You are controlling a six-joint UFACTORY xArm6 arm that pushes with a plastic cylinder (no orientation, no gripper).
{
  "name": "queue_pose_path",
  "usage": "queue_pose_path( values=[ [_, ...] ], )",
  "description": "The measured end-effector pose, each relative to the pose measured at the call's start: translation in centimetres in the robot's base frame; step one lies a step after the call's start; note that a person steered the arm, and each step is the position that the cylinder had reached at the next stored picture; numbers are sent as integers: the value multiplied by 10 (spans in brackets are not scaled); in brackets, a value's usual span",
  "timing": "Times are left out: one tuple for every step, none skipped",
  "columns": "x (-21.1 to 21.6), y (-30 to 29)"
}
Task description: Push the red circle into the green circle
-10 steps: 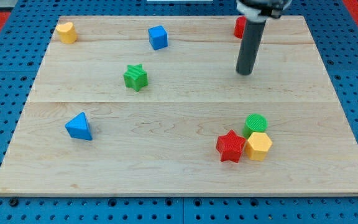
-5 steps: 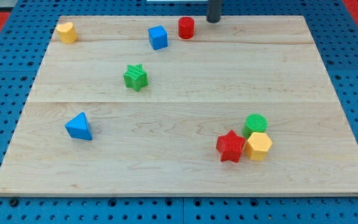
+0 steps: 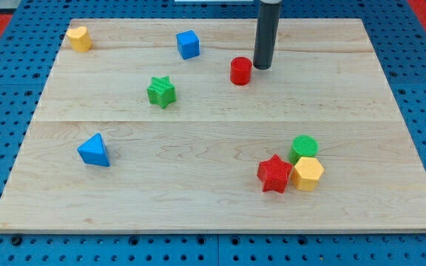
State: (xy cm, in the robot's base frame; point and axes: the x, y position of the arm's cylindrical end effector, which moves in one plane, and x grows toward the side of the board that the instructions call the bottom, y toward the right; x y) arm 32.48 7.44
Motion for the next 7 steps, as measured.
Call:
queue_pose_path(
  values=[
    [-27,-6],
    [-28,-38],
    [-2,-54],
    [9,-40],
    [40,-40],
    [94,4],
    [84,-13]
  ],
)
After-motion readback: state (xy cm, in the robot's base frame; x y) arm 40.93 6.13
